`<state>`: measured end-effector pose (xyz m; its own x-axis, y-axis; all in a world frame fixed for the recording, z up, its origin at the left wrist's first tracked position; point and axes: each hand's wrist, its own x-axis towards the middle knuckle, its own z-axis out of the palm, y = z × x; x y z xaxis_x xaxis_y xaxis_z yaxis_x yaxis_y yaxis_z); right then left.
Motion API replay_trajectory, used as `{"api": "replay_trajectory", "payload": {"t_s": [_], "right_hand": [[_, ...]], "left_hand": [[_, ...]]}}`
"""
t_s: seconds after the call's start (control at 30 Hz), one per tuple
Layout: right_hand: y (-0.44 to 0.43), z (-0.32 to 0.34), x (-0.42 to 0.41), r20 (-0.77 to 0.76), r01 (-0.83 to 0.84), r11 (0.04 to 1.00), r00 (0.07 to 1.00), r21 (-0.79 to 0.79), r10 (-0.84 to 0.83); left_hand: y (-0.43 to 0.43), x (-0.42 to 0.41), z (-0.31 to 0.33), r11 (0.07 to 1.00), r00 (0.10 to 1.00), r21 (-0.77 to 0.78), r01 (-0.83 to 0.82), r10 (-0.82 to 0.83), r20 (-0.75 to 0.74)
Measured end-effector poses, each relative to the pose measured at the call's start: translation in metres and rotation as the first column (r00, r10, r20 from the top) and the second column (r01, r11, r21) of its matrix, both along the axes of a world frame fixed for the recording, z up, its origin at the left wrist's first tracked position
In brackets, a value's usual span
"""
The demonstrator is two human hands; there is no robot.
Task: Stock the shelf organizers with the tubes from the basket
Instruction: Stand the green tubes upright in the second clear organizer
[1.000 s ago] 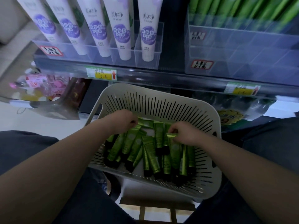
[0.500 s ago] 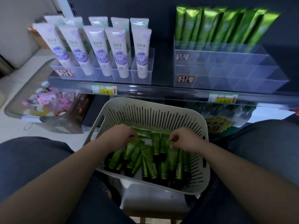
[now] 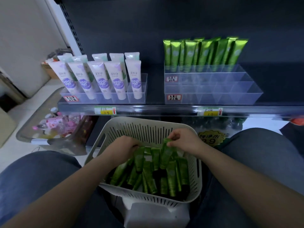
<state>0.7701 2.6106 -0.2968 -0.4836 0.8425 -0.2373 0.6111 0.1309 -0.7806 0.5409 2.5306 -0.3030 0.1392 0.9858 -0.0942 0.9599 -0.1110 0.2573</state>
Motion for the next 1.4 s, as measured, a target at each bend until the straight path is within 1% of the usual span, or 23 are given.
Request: {"api": "replay_trajectory", "payload": {"t_s": [0.1,0.23,0.37,0.6,0.73,0.9,1.03,1.2,1.4], "right_hand": [[0.004,0.014,0.005,-0.004,-0.026,0.998,1.000,0.063,0.026],[0.011,0.035,0.014,-0.056,-0.035,0.993,0.998,0.113,0.042],[0.021,0.055,0.021,-0.103,-0.019,0.988,0.994,0.151,0.034],[0.039,0.089,0.027,-0.174,0.019,0.968,0.984,0.249,0.026],[0.053,0.110,0.029,-0.225,0.033,0.967,0.974,0.253,0.026],[0.069,0.137,0.029,-0.255,0.038,0.954,0.966,0.298,0.041],[0.084,0.156,0.028,-0.275,0.026,0.960,0.960,0.278,0.054],[0.103,0.174,0.026,-0.338,0.052,0.963,0.940,0.265,0.042],[0.129,0.187,0.018,-0.364,0.081,0.961,0.931,0.265,0.022]], "left_hand": [[0.007,0.010,0.014,0.999,0.999,0.043,0.032,-0.032,0.003],[0.020,0.025,0.038,0.992,0.999,0.119,0.043,-0.042,-0.006],[0.033,0.041,0.065,0.980,0.999,0.197,0.036,-0.043,0.032],[0.059,0.064,0.106,0.963,0.996,0.262,0.059,-0.073,0.046],[0.075,0.070,0.130,0.947,0.994,0.309,0.090,-0.103,0.024],[0.099,0.074,0.157,0.929,0.998,0.365,0.058,-0.056,-0.016],[0.118,0.074,0.176,0.914,0.998,0.403,0.051,-0.059,0.009],[0.141,0.075,0.194,0.887,0.998,0.460,0.041,-0.056,0.019],[0.173,0.072,0.212,0.855,0.999,0.519,0.014,-0.029,0.020]]}}
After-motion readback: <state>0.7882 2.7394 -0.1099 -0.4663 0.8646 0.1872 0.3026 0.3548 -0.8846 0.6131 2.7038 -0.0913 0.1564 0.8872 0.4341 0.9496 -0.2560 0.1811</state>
